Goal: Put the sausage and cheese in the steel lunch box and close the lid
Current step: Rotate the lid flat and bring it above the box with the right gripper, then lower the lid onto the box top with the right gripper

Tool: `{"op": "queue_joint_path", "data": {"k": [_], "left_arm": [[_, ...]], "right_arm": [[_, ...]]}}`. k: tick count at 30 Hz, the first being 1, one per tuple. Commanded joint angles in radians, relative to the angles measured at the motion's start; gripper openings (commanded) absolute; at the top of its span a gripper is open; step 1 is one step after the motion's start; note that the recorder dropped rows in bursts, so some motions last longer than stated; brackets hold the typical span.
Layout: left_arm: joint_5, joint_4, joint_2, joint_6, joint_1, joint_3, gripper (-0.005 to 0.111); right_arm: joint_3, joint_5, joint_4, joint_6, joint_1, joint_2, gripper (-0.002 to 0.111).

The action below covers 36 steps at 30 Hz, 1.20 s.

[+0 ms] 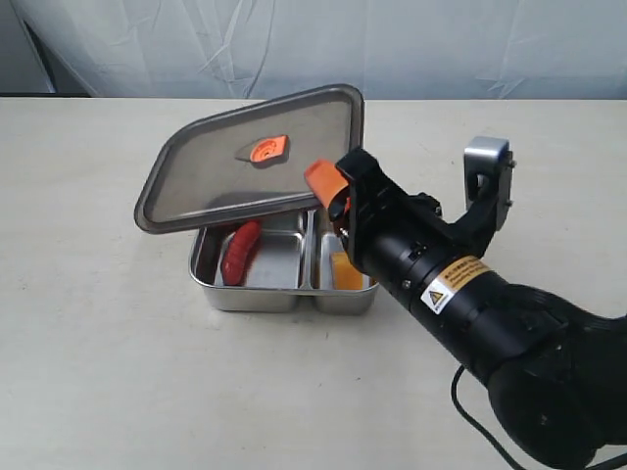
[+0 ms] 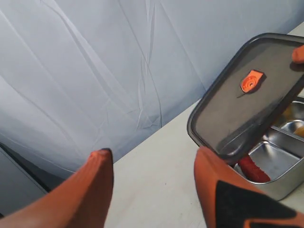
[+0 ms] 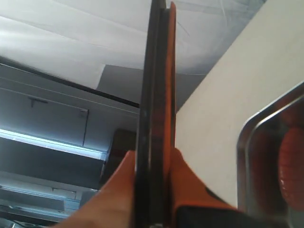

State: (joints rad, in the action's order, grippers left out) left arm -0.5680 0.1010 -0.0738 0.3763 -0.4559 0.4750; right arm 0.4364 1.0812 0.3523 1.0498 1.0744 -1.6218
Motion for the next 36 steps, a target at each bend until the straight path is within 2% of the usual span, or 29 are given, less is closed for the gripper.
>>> {"op": "queue_joint_path", "data": {"k": [1,10,24,36], "left_arm": [[0.007,-0.016,0.004,-0.01,-0.007,0.001,0.05],[0.007,-0.014,0.004,-0.01,-0.007,0.001,0.05],[0.007,-0.014,0.004,-0.01,-0.007,0.001,0.05],[0.007,-0.014,0.004,-0.01,-0.007,0.001,0.05]], "right_arm": [[-0.003,-0.023,0.012,-0.018,0.004,-0.022,-0.001],[-0.003,-0.18,0.095,-0.065,0.004,-0.05,-0.001],[-0.003,-0.293,0.131,-0.092,0.004,-0.061,-0.001],[-0.003,-0.301,0.277,-0.109,0.004,-0.061,-0.001]]}}
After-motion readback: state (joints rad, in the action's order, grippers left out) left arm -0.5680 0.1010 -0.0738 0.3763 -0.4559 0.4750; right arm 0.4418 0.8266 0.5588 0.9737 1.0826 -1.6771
